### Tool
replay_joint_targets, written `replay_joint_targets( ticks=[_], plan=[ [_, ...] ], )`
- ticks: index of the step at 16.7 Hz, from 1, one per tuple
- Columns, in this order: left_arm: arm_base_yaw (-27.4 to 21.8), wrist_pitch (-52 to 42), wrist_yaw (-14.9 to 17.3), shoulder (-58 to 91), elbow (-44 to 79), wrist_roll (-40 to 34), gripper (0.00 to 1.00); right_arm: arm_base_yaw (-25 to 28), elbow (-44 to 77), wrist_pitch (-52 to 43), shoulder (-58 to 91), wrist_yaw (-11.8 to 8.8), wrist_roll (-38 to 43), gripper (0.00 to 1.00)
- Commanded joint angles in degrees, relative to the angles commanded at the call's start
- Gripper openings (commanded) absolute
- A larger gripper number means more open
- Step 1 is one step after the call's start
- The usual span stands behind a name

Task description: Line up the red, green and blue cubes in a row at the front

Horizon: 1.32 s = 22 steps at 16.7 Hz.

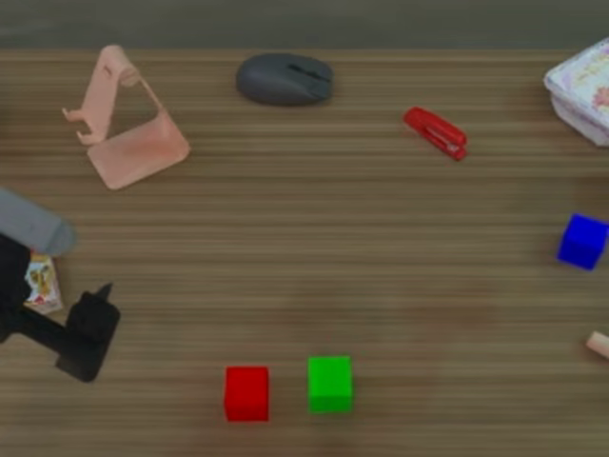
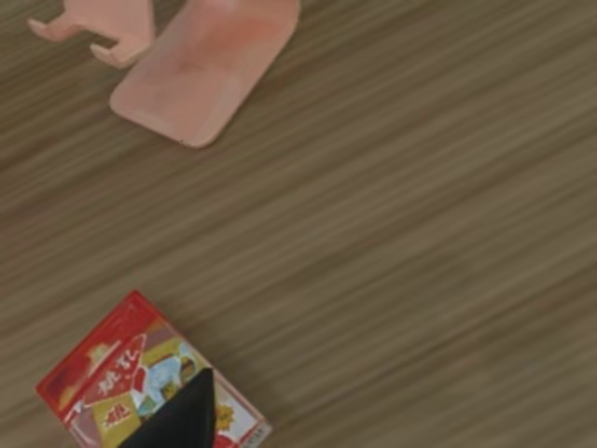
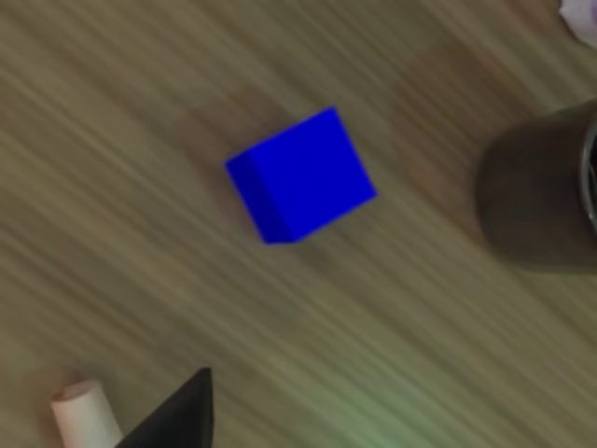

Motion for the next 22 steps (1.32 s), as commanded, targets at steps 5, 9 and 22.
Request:
replay_joint_targets(
  ticks=[5,9,22],
  plan=[
    [10.33,13.04,0.25,-23.72,-17.60,-8.31,1.00,0.59,19.47,-13.14,25.37,0.08,-12.77,1.00],
    [15.65,21.07,0.72,-35.72,-25.71,-13.26,1.00,0.91,31.00,-20.06,39.39,-0.07,-19.90,1.00],
    [17.85,24.94,1.02,-41.65,-28.67,-15.60,1.00,1.01,33.49,-18.54,47.15,-0.20,-23.11,1.00]
  ],
)
